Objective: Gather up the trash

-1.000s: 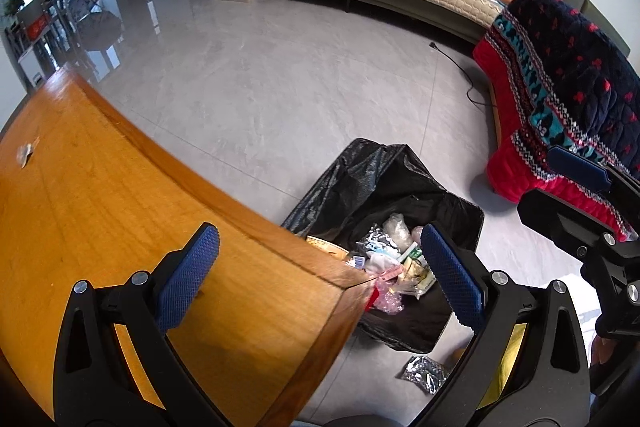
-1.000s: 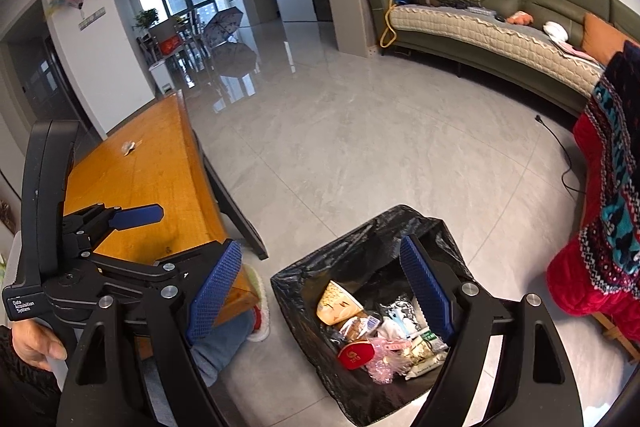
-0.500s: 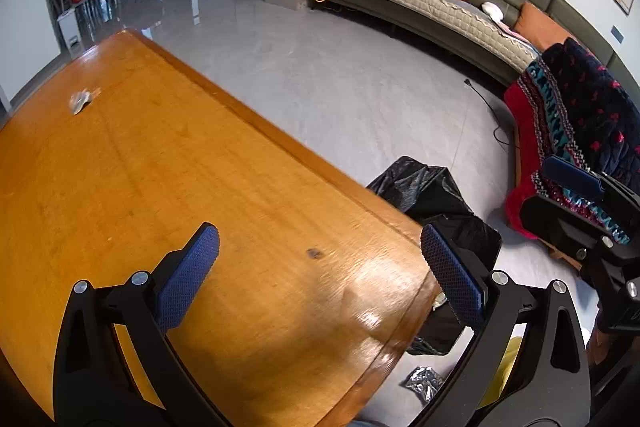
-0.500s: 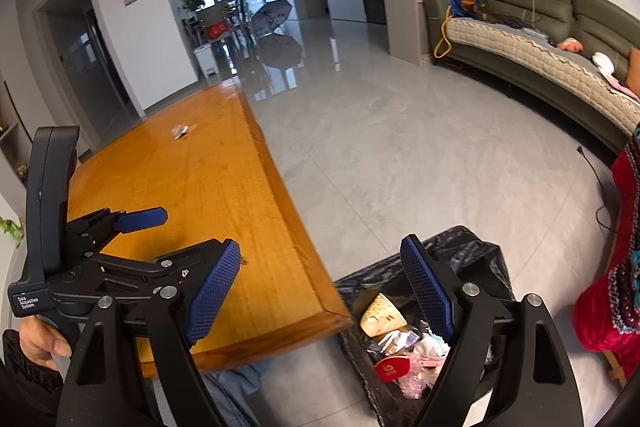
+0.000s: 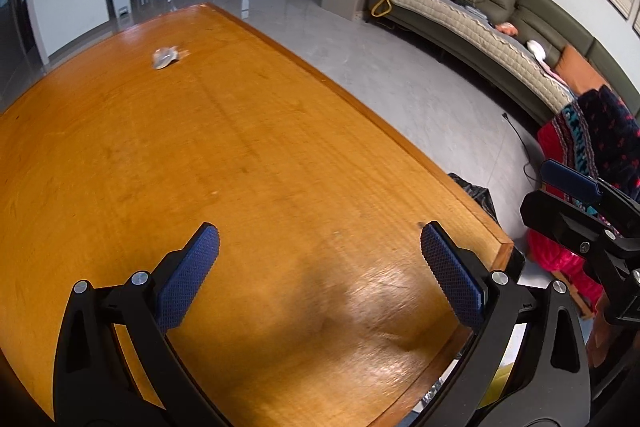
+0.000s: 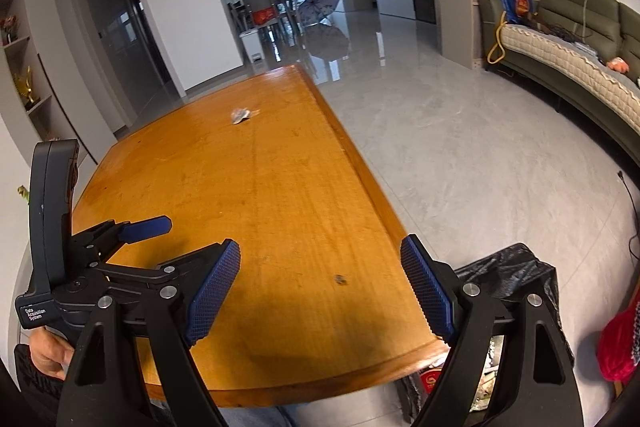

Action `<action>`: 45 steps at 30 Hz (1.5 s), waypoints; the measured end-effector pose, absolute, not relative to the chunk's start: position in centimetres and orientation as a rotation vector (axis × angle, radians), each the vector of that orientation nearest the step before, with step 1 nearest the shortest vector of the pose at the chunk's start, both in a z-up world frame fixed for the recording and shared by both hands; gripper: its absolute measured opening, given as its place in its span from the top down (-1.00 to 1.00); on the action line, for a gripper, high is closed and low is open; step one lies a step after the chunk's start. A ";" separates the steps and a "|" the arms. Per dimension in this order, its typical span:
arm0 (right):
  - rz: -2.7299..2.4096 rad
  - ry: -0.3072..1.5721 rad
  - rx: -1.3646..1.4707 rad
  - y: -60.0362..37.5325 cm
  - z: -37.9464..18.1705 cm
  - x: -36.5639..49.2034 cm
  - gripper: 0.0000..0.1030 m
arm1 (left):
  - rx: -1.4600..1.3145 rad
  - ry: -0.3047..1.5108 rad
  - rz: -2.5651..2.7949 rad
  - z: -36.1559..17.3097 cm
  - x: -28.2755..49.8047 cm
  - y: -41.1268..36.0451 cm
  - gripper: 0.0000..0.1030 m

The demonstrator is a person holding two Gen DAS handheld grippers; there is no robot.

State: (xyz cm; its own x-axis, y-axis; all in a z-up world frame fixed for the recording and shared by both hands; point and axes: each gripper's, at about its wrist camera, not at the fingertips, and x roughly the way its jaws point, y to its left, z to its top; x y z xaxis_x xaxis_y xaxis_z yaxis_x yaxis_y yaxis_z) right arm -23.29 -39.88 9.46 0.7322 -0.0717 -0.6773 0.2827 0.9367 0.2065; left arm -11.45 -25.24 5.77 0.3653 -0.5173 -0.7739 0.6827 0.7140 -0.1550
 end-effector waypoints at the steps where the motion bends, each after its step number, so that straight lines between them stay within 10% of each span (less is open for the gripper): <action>1: -0.188 0.726 0.304 -39.5 9.5 -22.9 -0.61 | 0.196 0.913 -0.767 5.7 -11.2 -24.6 -0.89; 45: 0.173 0.861 0.160 -20.4 3.2 -7.2 -0.61 | -0.025 0.946 -0.148 0.9 -4.8 -0.1 -0.89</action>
